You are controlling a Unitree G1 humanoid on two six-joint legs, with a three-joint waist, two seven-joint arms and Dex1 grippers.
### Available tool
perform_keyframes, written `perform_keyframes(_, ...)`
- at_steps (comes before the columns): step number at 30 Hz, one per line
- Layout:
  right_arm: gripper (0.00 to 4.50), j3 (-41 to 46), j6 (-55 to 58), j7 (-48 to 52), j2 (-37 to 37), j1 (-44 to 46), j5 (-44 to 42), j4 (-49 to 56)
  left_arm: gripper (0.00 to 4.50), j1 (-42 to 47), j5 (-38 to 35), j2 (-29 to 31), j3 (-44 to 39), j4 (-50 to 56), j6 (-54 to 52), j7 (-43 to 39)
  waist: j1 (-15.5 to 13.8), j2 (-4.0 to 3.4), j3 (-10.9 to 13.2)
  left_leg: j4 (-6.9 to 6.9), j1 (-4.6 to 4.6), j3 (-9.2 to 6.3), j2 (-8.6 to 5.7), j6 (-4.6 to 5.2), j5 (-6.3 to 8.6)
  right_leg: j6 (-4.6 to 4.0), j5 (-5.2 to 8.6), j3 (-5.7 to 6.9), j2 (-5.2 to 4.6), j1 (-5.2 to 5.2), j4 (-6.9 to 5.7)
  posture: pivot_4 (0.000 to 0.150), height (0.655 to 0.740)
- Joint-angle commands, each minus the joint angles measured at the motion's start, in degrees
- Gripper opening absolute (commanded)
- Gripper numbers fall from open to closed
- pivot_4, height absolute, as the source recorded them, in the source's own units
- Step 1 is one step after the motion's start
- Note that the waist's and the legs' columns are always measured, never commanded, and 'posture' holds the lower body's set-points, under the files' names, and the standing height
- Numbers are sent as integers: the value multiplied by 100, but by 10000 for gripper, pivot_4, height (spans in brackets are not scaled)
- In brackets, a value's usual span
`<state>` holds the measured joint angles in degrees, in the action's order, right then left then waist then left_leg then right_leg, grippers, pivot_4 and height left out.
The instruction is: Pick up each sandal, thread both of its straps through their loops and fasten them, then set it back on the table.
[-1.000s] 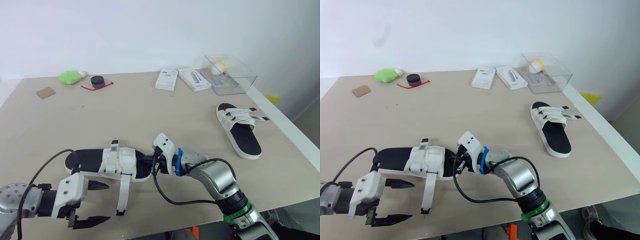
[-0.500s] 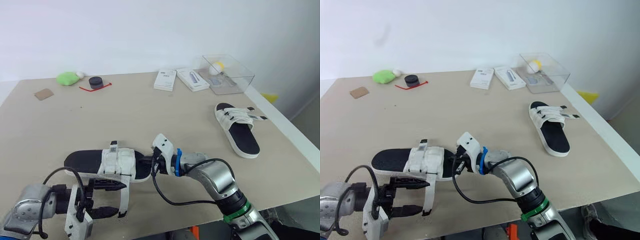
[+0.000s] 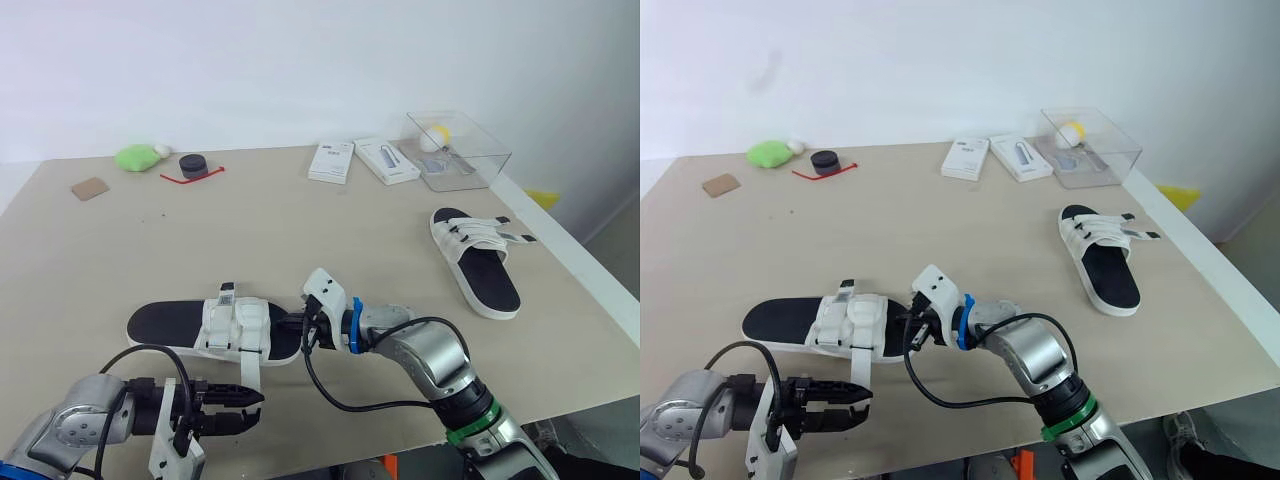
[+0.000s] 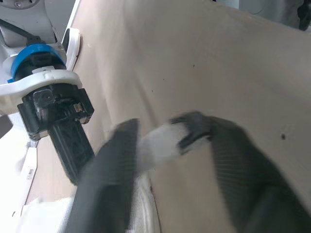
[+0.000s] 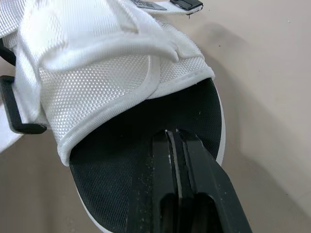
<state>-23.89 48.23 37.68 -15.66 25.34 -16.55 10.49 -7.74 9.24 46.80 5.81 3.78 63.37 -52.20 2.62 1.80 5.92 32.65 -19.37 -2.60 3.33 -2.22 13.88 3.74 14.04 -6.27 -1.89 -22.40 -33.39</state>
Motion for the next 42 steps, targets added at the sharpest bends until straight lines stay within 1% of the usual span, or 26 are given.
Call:
perform_keyframes(1, 0, -50, 226, -37, -136, -96, 93, -167, 548, 79, 56, 117, 78, 90, 1, 264, 0, 0, 0, 0, 0, 0, 0, 0, 0, 0, 0, 0, 0, 0, 0, 1500, 7400)
perform_keyframes(4, 0, -40, 237, -53, -130, -110, 88, -153, 548, 108, -106, 185, 264, 122, -58, 367, -1, 0, 0, 0, 0, 0, 0, 0, 0, 0, 0, 0, 0, 0, 0, 1500, 7400)
perform_keyframes(7, 0, -35, 239, -56, -136, -111, 90, -150, 548, 162, -797, 280, 545, 584, -697, 361, -1, 1, -1, 0, 0, 0, 0, 0, 0, 0, 0, 0, 0, 2, 0, 1500, 7400)
perform_keyframes(11, 0, -46, 221, -40, -147, -98, 101, -182, 548, 268, -2239, 498, 683, 1603, -2518, 258, -2, 2, 0, 2, 0, 1, 1, 0, 0, 1, 0, 0, 0, 4, -6, 1500, 7400)
perform_keyframes(12, 0, -53, 208, -34, -153, -94, 109, -199, 548, 320, -2687, 609, 677, 1928, -3138, 257, -2, 4, 1, 2, -1, 1, 1, 1, 0, 1, 1, 0, 0, 5, -6, 1500, 7400)
perform_keyframes(14, 0, -92, 161, -25, -175, -84, 154, -264, 548, 495, -3809, 896, 583, 2568, -4446, 267, -2, 18, 9, 8, -1, 1, 4, 2, -1, 3, 2, 0, 4, 6, -17, 1500, 7400)
perform_keyframes(17, 0, -172, 76, -35, -213, -82, 240, -371, 548, 660, -5341, 1318, 342, 3061, -6049, 270, 2, 10, 8, 11, 0, 1, 6, 2, -1, 7, 11, 0, 8, 6, -21, 1500, 7400)
perform_keyframes(18, 0, -187, 59, -43, -221, -83, 255, -390, 548, 716, -5877, 1436, 233, 3142, -6507, 265, 13, 17, 10, 11, 1, 3, 5, 2, -1, 7, 11, -1, 8, 7, -21, 1500, 7400)
perform_keyframes(21, 0, -206, 31, -68, -228, -78, 266, -422, 548, 857, -6968, 1686, -97, 3139, -7606, 144, 12, 16, 10, 11, 2, -1, 11, 5, 1, 7, 12, -2, 22, 8, -23, 1500, 7400)
perform_keyframes(23, 0, -250, 38, -105, -250, -78, 310, -430, 548, 1225, -7647, 1663, -301, 2717, -8377, 148, 7, 17, 11, 12, 2, -6, 14, 5, 1, 5, 13, -2, 32, 6, -24, 1500, 7400)
perform_keyframes(25, 0, -303, 39, -121, -287, -71, 361, -434, 548, 1615, -8111, 1503, -420, 2225, -8908, 324, -2, 14, 14, 12, 2, -10, 14, 5, 2, -2, 18, -3, 37, 5, -23, 1500, 7400)
perform_keyframes(28, 0, -336, 26, -124, -296, -57, 409, -470, 548, 2133, -8303, 1261, -505, 1635, -9610, 348, 0, 8, 18, 20, 2, -23, 15, 4, 2, -20, 59, -4, 49, 2, -21, 1500, 7400)
perform_keyframes(32, 0, -354, 48, -150, -286, -63, 420, -510, 548, 2774, -8202, 884, -560, 916, -10246, 282, 3, 11, 18, 30, 0, -26, 11, -4, 0, -31, 72, -10, 51, 6, -17, 1500, 7400)
perform_keyframes(35, 0, -366, 60, -162, -281, -62, 421, -522, 548, 3174, -7938, 661, -543, 532, -10567, 93, 2, 10, 19, 37, -3, -36, 9, -5, 0, -31, 72, -12, 57, 7, -23, 1500, 7400)
perform_keyframes(42, 0, -366, 59, -194, -277, -79, 435, -494, 548, 3754, -6896, 269, -436, -260, -10745, -510, 1, 11, 18, 37, -4, -61, 0, -10, -4, -31, 71, -12, 66, 7, -41, 1500, 7400)
